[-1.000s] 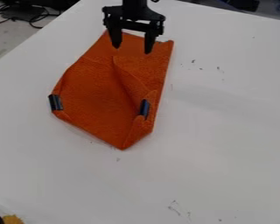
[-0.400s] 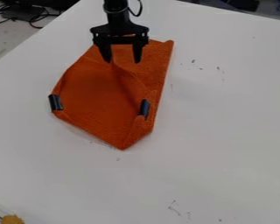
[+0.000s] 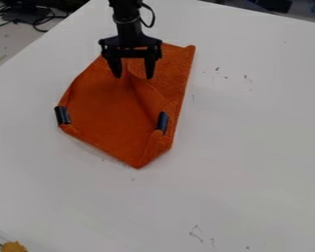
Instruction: Unfold the cloth from left to right
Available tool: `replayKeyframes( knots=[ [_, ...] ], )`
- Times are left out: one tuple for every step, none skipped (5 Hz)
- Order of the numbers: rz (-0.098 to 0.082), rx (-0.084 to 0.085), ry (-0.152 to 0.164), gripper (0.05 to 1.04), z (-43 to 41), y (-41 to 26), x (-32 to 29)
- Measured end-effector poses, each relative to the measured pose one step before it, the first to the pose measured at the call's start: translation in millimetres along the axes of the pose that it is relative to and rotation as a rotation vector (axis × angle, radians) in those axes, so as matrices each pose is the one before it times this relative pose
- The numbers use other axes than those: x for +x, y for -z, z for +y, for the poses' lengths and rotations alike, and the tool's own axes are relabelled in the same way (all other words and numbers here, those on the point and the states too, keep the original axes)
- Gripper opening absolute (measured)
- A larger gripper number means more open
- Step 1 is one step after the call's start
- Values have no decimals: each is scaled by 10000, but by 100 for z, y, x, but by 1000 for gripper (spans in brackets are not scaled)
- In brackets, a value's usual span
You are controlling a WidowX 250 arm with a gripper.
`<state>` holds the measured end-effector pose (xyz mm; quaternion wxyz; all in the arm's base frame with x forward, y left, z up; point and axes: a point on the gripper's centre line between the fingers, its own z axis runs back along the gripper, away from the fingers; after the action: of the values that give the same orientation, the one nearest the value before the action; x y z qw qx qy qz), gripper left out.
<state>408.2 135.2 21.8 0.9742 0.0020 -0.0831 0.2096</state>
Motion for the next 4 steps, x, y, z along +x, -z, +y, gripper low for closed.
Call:
replayKeyframes(
  knots=[
    [60,21,55,690,96,219,-66],
    [32,-22,150,384,-47,319,127],
    [62,-9,38,149,-21,2,-9],
    [-203,61,212,63,37,-826,883]
  ],
)
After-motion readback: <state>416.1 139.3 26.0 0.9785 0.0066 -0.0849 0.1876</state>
